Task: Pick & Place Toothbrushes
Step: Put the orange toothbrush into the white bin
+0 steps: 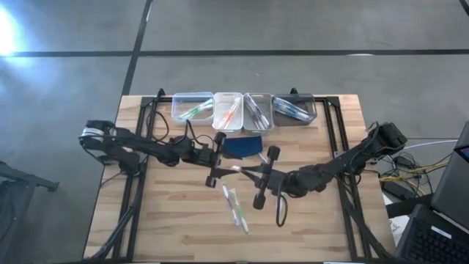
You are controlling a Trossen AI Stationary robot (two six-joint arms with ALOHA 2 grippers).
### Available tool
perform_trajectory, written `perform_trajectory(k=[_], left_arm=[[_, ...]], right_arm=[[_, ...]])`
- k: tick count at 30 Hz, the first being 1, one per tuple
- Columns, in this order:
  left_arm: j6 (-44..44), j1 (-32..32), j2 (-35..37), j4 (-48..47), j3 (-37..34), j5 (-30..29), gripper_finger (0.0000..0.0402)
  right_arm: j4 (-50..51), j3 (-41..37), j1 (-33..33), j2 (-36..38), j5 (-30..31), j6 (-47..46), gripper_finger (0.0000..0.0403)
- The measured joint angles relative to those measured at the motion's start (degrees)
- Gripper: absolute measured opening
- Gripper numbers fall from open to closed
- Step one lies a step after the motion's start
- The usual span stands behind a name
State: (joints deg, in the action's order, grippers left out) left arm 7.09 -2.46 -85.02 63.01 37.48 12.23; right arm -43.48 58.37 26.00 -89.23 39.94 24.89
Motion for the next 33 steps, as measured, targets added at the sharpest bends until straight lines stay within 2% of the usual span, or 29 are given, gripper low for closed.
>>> perform_trajectory(k=[8,22,26,33], left_arm=[[0.0,-0.4,-4.7,0.0,5.5,5.1,0.0207],[0.8,-0.6,-6.6,-0.1,9.7,5.1,0.0203],[0.8,-0.6,-6.6,-0.1,9.6,5.1,0.0180],[0.8,-0.6,-6.6,-1.1,9.5,5.1,0.0108]], right_arm=[[-0.2,0.0,0.0,0.0,0.0,0.9,0.0008],[0.0,0.0,0.0,0.0,0.1,0.9,0.0008],[0.0,0.0,0.0,0.0,0.1,0.8,0.0008],[0.0,0.0,0.0,0.0,0.1,1.0,0.0008]])
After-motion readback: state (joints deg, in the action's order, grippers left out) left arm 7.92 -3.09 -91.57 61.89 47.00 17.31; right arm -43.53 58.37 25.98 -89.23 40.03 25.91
